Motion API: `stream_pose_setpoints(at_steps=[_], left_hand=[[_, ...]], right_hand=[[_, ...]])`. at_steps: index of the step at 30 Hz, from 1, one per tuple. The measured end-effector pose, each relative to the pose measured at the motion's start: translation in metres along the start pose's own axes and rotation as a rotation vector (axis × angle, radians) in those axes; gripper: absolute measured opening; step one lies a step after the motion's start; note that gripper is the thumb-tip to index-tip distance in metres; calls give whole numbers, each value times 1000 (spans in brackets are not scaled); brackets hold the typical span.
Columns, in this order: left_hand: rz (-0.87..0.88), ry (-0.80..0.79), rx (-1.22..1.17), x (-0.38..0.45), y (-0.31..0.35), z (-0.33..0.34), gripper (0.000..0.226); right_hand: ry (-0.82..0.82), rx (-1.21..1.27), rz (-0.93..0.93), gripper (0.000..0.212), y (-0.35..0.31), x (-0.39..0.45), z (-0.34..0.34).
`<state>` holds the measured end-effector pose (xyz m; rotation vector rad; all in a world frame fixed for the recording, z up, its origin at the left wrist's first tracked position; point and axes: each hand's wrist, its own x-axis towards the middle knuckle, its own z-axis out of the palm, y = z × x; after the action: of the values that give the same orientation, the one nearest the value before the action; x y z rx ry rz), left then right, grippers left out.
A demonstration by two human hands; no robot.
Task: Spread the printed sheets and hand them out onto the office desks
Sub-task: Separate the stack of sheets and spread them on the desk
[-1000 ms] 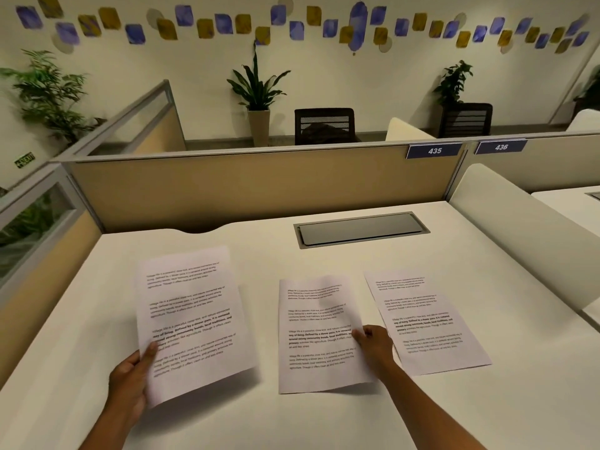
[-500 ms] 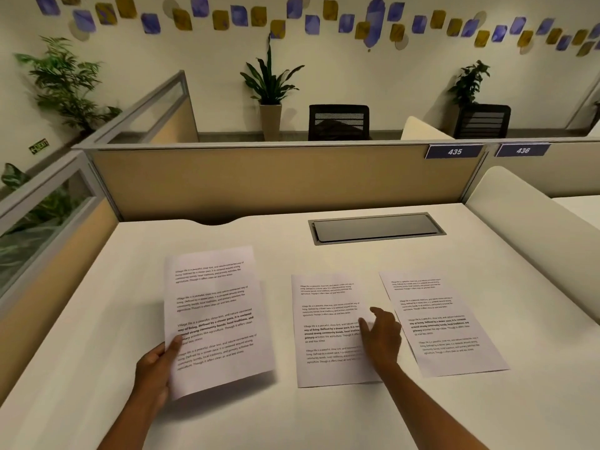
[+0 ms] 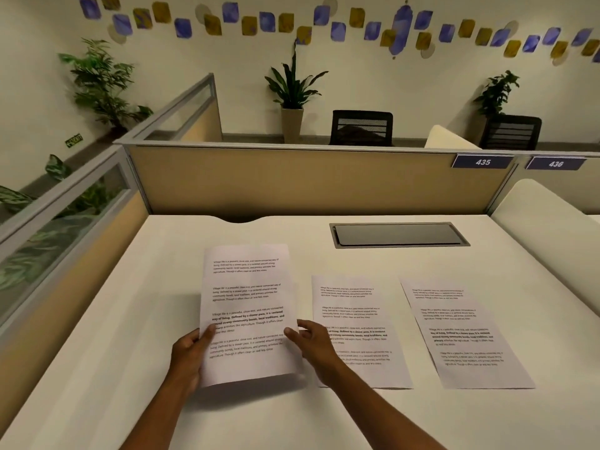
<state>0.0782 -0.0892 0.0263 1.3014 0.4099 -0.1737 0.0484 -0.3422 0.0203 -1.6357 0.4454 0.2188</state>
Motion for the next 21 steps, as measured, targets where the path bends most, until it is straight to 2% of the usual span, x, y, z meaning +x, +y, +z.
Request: stream_pose_setpoints(at_steps=[9, 15, 21], left_hand=[[39, -1, 33, 0, 4, -24, 18], [45, 77, 95, 9, 2, -42, 40], [47, 132, 178, 13, -7, -53, 44]], right_hand=[[156, -110, 50, 26, 3, 10, 33], [224, -143, 73, 29, 7, 9, 47], [226, -202, 65, 31, 8, 3, 49]])
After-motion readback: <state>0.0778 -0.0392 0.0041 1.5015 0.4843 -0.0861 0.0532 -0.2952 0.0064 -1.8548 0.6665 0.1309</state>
